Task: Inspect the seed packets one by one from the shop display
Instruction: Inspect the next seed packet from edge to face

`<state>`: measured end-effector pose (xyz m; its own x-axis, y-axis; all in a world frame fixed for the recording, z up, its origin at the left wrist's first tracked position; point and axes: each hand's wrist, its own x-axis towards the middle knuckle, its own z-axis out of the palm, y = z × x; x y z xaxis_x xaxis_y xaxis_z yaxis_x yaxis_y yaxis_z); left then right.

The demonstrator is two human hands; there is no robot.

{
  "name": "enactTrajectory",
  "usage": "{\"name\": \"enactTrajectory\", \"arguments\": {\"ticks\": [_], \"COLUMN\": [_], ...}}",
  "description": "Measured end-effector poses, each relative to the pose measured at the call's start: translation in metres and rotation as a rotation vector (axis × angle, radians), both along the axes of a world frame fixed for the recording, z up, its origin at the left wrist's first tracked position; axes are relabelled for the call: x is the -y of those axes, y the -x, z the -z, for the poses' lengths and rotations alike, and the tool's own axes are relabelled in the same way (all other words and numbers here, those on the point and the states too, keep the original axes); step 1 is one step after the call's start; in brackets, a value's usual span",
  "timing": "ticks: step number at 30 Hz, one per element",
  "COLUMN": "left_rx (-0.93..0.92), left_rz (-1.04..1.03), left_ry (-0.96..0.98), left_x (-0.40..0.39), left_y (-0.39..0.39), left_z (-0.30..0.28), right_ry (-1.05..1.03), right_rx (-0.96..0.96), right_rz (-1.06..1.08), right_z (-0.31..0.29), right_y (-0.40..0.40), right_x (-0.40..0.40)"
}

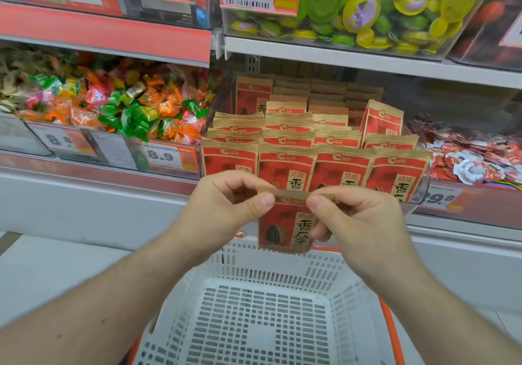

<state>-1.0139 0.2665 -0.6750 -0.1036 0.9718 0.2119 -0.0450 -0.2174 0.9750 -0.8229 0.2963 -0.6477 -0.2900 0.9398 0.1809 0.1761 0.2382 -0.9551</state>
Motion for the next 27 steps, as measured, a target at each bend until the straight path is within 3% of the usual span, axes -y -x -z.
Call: {"name": "enactTrajectory", "arguments": {"ticks": [6, 12, 21, 27], "left_rx": [0.185, 0.358, 0.248, 0.316], "left_rz": [0.012, -0.005, 0.089, 0.025], "left_ry": [0.192, 0.258, 0.328, 0.303], "left_x": [-0.002, -0.004, 0.001, -0.002], "left_y": [-0.017, -0.015, -0.009, -0.005], "left_z": [0.004, -0.003, -0.001, -0.005], "right_ry": [0.13, 0.258, 0.283, 0.349], "right_rx": [-0.065, 0.15, 0.02, 0.201], "right_rz": [0.015, -0.153, -0.11, -0.329], "right_z": [0.001, 0.002, 0.004, 0.003], "right_y": [0.001, -0.002, -0.003, -0.009], "right_x": [-0.006, -0.005, -0.013, -0.015]}}
